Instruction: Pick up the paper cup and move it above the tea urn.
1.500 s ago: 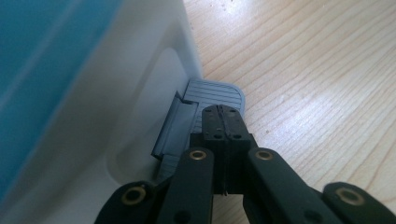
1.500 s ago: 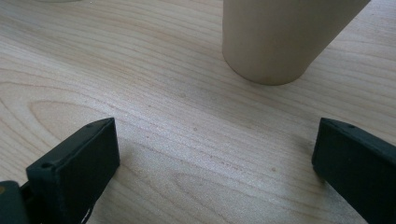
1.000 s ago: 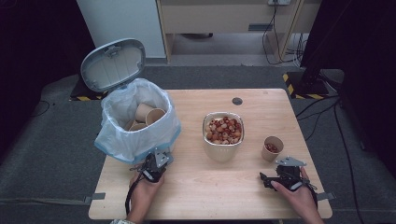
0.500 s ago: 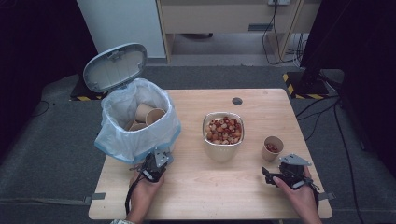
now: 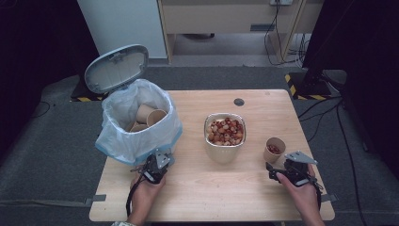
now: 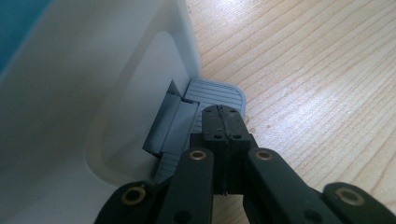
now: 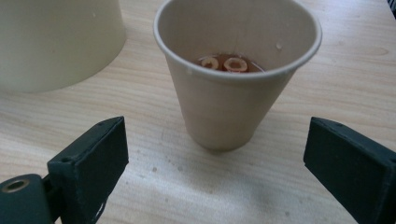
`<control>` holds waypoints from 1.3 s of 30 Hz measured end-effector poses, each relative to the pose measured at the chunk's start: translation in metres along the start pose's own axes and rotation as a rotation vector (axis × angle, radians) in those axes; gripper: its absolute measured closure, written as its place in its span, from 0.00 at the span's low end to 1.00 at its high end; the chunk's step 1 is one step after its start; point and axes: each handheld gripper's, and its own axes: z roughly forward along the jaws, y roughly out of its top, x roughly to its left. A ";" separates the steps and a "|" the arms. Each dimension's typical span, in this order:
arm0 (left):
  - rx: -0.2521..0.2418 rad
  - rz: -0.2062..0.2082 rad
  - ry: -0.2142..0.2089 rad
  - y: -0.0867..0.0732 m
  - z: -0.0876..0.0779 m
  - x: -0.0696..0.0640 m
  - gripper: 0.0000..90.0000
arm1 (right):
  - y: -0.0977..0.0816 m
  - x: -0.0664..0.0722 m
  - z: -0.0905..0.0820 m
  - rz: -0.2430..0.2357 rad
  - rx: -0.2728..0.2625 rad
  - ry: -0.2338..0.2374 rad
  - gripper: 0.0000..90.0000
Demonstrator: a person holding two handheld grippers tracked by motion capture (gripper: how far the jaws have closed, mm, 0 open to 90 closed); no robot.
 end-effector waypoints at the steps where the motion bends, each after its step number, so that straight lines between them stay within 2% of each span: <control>1: 0.000 0.000 0.000 0.000 0.000 0.000 1.00 | 0.001 0.000 0.001 -0.003 -0.004 -0.004 0.08; 5: 0.001 0.001 0.000 0.000 0.000 0.000 1.00 | 0.006 -0.003 0.003 0.008 -0.032 -0.010 0.09; 6: 0.001 0.001 0.000 0.000 0.000 0.000 1.00 | 0.008 -0.006 0.006 0.026 -0.053 -0.004 0.09; 8: 0.001 0.000 0.000 0.000 0.000 0.000 1.00 | 0.010 -0.006 0.010 0.033 -0.054 0.004 0.09; 13: 0.000 -0.003 -0.002 0.000 0.000 0.000 1.00 | 0.015 -0.008 0.015 0.022 -0.083 0.010 0.09; 14: 0.000 -0.002 -0.001 0.000 0.000 0.000 1.00 | 0.016 -0.009 0.018 0.024 -0.090 0.026 0.09; 18: 0.000 -0.004 -0.003 0.000 0.000 0.000 1.00 | 0.020 -0.010 0.022 0.008 -0.111 0.015 0.13; 27: -0.001 -0.005 -0.004 0.000 0.000 0.001 1.00 | 0.020 -0.011 0.031 0.017 -0.098 0.021 0.21; 30: -0.001 -0.006 -0.005 0.000 0.000 0.001 1.00 | 0.021 -0.013 0.033 0.026 -0.106 0.040 0.26; 39: -0.001 -0.006 -0.005 0.000 0.000 0.001 1.00 | 0.022 -0.016 0.033 0.010 -0.100 0.054 0.32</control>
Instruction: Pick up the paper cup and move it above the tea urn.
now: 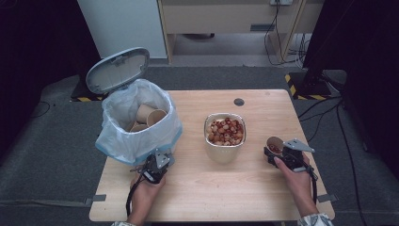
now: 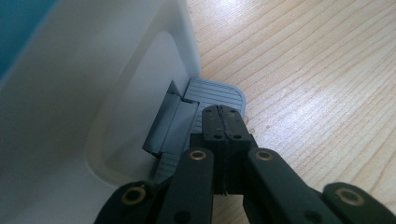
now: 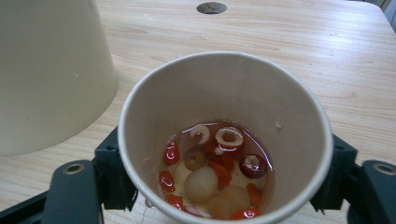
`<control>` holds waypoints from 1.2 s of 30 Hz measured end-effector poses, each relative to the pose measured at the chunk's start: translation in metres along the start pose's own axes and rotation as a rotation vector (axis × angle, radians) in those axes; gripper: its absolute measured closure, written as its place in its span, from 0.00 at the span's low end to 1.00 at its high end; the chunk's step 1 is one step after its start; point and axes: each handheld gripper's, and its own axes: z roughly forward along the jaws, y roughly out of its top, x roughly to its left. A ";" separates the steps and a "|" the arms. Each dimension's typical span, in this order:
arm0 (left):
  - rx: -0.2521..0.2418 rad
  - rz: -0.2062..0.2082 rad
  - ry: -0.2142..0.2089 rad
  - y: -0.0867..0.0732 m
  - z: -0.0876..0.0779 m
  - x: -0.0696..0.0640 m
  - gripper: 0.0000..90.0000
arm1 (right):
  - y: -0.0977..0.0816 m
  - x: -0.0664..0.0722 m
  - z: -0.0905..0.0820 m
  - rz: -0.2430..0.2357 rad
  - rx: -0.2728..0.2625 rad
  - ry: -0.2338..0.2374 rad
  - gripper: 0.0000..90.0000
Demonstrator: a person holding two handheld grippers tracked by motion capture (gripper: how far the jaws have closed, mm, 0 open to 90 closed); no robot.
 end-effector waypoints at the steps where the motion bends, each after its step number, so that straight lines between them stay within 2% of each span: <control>1: 0.000 -0.001 0.000 0.000 0.000 0.000 1.00 | 0.000 0.000 -0.001 0.008 0.001 0.008 0.33; 10: 0.000 0.003 0.001 0.000 0.000 0.000 1.00 | 0.014 -0.002 -0.014 -0.041 -0.048 0.020 0.38; 19: -0.002 0.003 0.000 0.000 0.000 0.000 1.00 | 0.031 -0.012 -0.018 -0.064 -0.056 0.027 0.38; 21: -0.002 0.005 0.000 0.000 0.000 0.000 1.00 | 0.040 -0.019 -0.021 -0.061 -0.058 0.036 0.38; 24: -0.001 0.006 0.000 0.000 0.000 0.000 1.00 | 0.046 -0.023 -0.022 -0.075 -0.061 0.027 0.38; 26: 0.000 0.009 0.002 0.000 0.000 -0.001 1.00 | 0.057 -0.027 -0.024 -0.090 -0.066 0.026 0.38; 36: -0.002 0.008 0.001 0.000 0.000 0.000 1.00 | 0.094 -0.031 -0.022 -0.142 -0.082 0.033 0.38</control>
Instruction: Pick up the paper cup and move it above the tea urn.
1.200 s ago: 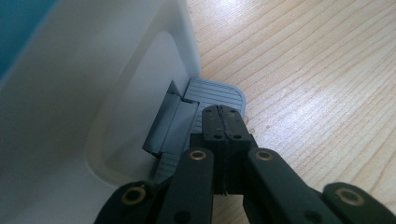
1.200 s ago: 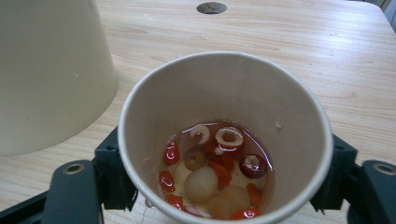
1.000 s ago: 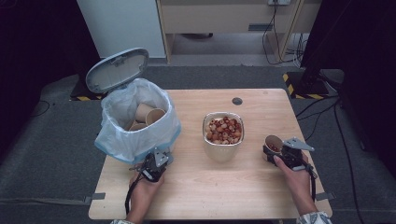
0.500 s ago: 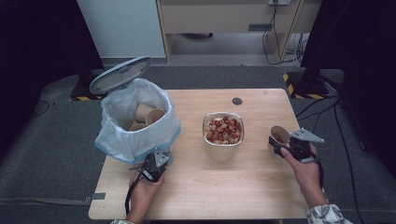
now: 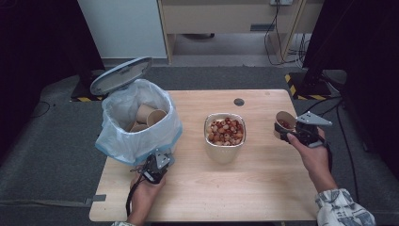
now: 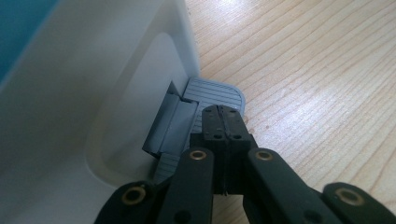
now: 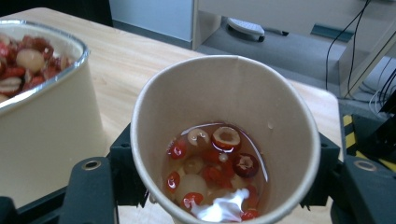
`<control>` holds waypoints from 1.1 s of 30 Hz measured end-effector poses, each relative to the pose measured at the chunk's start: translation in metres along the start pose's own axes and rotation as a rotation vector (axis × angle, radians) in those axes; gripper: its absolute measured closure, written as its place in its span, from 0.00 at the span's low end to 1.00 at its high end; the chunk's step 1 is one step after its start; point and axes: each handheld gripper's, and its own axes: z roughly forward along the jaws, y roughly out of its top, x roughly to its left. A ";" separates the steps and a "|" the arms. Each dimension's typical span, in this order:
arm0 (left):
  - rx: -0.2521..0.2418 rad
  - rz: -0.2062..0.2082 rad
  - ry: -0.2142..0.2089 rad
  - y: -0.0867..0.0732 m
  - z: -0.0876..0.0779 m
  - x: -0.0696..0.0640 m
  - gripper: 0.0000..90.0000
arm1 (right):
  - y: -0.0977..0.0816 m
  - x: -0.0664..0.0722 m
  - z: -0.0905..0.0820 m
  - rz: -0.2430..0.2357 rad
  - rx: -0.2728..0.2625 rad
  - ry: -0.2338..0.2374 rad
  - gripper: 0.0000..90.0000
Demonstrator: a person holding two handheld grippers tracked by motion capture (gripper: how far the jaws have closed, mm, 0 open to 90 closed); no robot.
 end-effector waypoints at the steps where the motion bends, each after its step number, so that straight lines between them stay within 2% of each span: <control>1: 0.000 0.000 0.000 0.000 0.000 0.000 1.00 | 0.000 0.000 0.000 0.000 0.000 0.000 0.38; 8: 0.001 -0.002 -0.004 0.000 0.000 0.000 1.00 | 0.020 -0.005 0.006 -0.032 -0.005 0.011 0.39; 12: 0.001 -0.002 -0.004 0.000 0.000 0.000 1.00 | 0.026 -0.007 0.009 -0.068 -0.003 0.015 0.39; 13: 0.001 -0.001 -0.003 0.000 0.000 0.000 1.00 | 0.029 -0.008 0.010 -0.082 -0.002 0.007 0.39; 18: 0.001 0.002 0.000 0.000 0.000 0.000 1.00 | 0.033 -0.009 0.010 -0.078 -0.007 0.005 0.39; 24: 0.001 0.001 0.000 0.000 0.000 0.000 1.00 | 0.046 -0.011 0.012 -0.114 -0.011 -0.004 0.39; 25: 0.001 0.002 0.001 0.000 0.000 0.000 1.00 | 0.051 -0.011 0.013 -0.135 -0.008 -0.006 0.39; 28: 0.001 0.001 0.000 0.000 0.000 0.000 1.00 | 0.056 -0.012 0.013 -0.134 -0.013 -0.001 0.39; 29: 0.001 0.002 0.001 0.000 0.000 0.000 1.00 | 0.062 -0.012 0.014 -0.156 -0.013 -0.006 0.39; 33: 0.001 0.002 0.001 0.000 0.000 0.000 1.00 | 0.073 -0.012 0.014 -0.166 -0.027 -0.012 0.39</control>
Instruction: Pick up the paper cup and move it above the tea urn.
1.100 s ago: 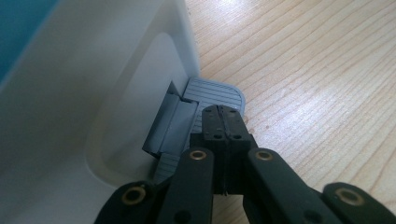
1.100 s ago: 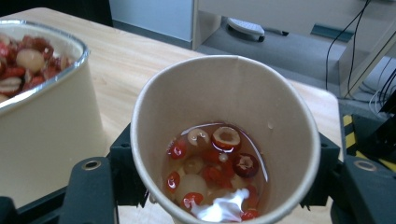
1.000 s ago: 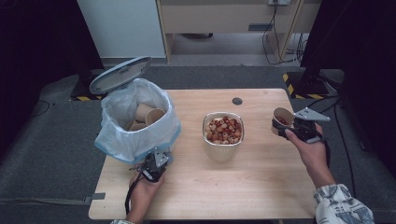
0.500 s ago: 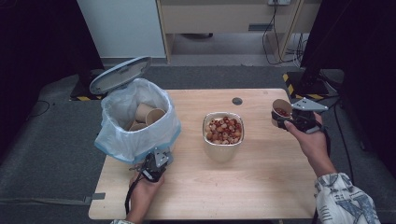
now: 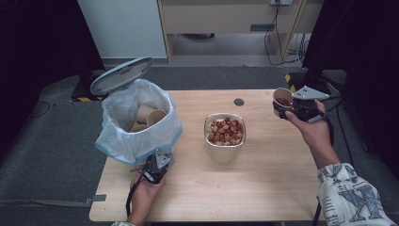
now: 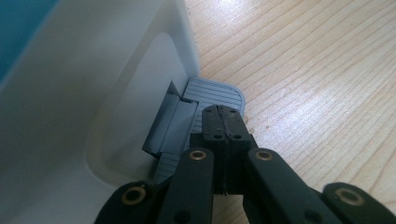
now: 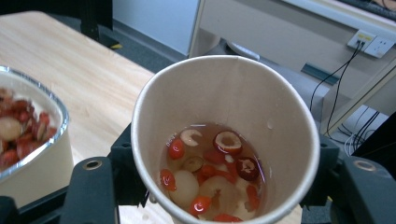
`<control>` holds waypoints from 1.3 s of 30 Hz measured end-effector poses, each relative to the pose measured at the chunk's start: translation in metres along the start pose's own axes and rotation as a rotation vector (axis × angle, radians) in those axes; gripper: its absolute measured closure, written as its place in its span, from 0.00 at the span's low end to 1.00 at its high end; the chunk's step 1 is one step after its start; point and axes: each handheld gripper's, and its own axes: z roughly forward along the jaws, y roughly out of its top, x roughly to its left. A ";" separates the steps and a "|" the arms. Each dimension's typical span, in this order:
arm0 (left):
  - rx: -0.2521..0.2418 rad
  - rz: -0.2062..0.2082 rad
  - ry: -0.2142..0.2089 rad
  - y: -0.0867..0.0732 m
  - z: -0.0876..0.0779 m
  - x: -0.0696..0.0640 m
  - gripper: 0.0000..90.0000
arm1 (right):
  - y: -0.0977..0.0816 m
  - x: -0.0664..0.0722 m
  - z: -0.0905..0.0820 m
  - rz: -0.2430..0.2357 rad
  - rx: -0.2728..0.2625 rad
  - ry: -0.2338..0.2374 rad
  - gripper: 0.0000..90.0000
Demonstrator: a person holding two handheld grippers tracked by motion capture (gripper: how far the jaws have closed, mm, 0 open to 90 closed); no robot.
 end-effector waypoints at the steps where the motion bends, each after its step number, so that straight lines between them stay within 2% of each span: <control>1: 0.000 0.000 0.000 0.000 0.000 0.000 1.00 | 0.000 0.000 0.000 0.000 0.000 0.000 0.39; 9: 0.000 0.001 0.000 0.000 0.000 0.000 1.00 | 0.022 -0.001 0.001 -0.050 -0.023 -0.001 0.39; 15: 0.000 0.001 0.001 0.000 0.000 0.000 1.00 | 0.024 0.005 0.006 -0.067 -0.015 0.010 0.39; 16: 0.000 0.001 0.002 0.000 0.000 0.000 1.00 | 0.025 0.007 0.006 -0.083 -0.014 0.013 0.39; 21: 0.000 0.003 0.002 0.000 0.000 0.000 1.00 | 0.027 0.010 0.005 -0.086 -0.012 0.006 0.39; 22: 0.000 0.002 0.002 0.000 0.000 0.000 1.00 | 0.028 0.013 0.005 -0.101 -0.013 0.014 0.39; 27: 0.000 0.003 0.002 0.000 0.000 0.000 1.00 | 0.033 0.013 0.004 -0.101 -0.021 0.012 0.39; 31: 0.000 0.003 0.002 0.000 0.000 -0.001 1.00 | 0.039 0.018 0.002 -0.134 -0.024 0.018 0.39; 35: 0.000 0.004 0.002 0.000 0.000 -0.001 1.00 | 0.042 0.019 0.001 -0.126 -0.030 0.009 0.39; 39: 0.000 0.004 0.003 0.000 0.000 -0.001 1.00 | 0.046 0.026 0.002 -0.159 -0.026 0.025 0.39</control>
